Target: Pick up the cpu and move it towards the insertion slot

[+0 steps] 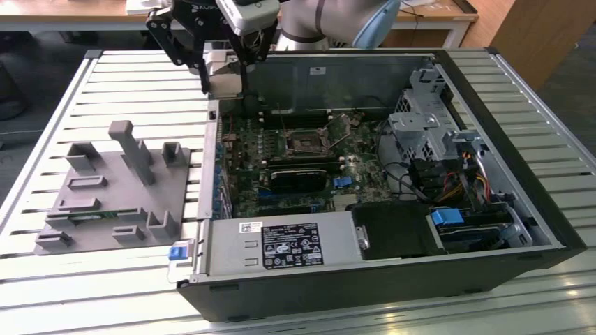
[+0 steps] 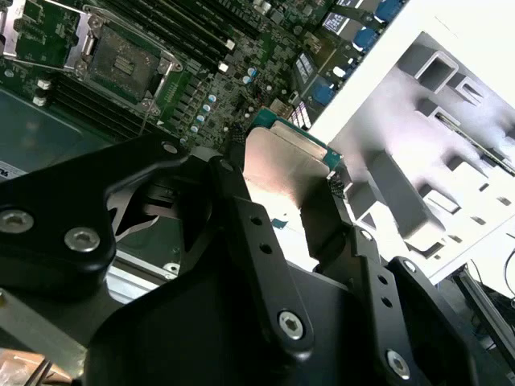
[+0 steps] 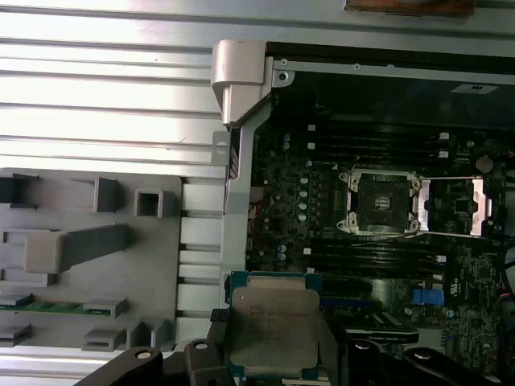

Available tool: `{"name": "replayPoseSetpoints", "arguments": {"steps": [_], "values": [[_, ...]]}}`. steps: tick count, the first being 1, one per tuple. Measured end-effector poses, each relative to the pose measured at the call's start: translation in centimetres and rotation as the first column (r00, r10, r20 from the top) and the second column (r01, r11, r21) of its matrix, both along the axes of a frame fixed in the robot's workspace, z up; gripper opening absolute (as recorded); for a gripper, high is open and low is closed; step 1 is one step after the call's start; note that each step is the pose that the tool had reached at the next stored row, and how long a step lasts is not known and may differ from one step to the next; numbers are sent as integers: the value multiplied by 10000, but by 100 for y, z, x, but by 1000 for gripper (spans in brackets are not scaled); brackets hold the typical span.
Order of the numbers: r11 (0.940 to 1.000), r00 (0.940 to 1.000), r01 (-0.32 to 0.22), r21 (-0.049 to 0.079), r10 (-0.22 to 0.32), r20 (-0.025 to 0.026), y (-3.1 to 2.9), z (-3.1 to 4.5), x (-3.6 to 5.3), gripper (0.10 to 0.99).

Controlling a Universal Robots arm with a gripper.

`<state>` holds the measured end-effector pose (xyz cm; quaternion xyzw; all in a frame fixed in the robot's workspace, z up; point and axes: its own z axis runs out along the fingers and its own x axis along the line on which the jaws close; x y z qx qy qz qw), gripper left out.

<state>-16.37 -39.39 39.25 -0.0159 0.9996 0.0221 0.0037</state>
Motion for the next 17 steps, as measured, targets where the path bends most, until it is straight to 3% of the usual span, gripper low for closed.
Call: {"name": "replayPoseSetpoints", "arguments": {"steps": [17], "values": [[10000, 10000, -44, 1, 44, 0, 39, 0, 187, 525]]}}
